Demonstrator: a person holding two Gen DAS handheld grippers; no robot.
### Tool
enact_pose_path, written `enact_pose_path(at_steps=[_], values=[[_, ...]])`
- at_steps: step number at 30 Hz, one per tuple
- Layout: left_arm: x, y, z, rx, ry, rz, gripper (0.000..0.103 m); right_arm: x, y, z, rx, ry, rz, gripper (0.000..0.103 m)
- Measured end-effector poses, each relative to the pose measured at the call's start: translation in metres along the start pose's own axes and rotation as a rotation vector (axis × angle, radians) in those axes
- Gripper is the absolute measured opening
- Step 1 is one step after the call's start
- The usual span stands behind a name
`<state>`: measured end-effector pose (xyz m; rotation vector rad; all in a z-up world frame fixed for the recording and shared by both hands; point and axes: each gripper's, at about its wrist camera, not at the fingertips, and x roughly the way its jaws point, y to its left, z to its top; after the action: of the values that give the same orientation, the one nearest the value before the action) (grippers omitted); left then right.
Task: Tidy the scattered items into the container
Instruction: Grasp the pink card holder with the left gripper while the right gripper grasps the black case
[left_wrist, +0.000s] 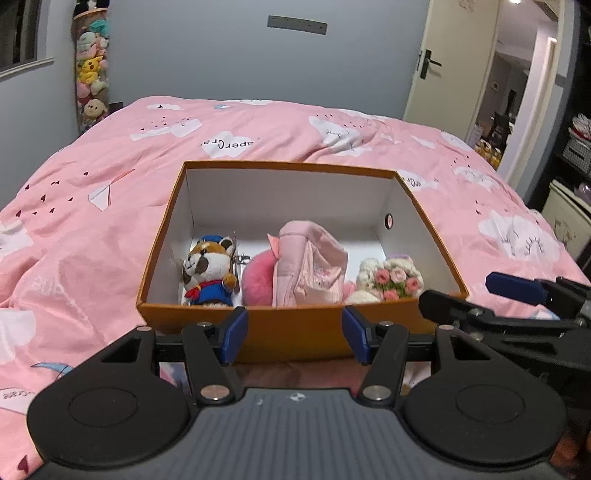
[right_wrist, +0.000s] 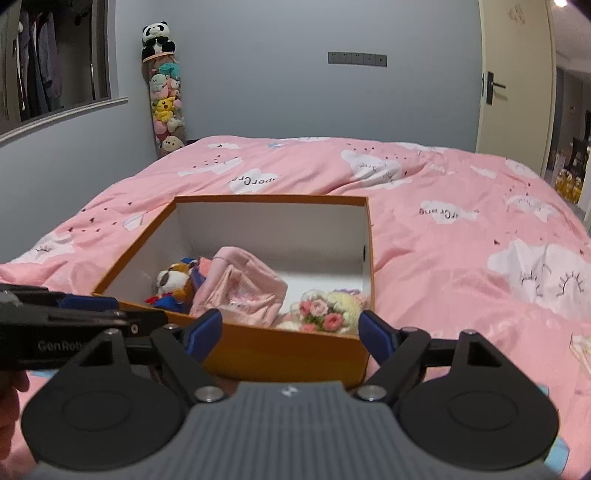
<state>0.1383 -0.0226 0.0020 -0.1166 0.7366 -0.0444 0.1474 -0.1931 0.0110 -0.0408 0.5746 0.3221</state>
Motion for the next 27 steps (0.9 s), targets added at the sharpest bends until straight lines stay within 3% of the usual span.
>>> enact_pose_path(at_steps=[9, 13, 23, 27], values=[[-0.019, 0.010, -0.016, 0.002, 0.043, -0.024, 0.066, -0.022, 0.009, -0.011, -0.007, 0.013, 0.022, 0.082], [-0.025, 0.017, -0.023, 0.013, 0.058, -0.017, 0.066, -0.025, 0.011, -0.020, -0.007, 0.035, 0.013, 0.074], [-0.024, 0.032, -0.044, 0.040, 0.161, -0.024, 0.066, -0.010, 0.012, -0.051, 0.004, 0.206, 0.031, 0.068], [-0.023, 0.028, -0.053, 0.088, 0.189, -0.040, 0.059, -0.005, 0.017, -0.061, -0.018, 0.262, 0.075, 0.064]])
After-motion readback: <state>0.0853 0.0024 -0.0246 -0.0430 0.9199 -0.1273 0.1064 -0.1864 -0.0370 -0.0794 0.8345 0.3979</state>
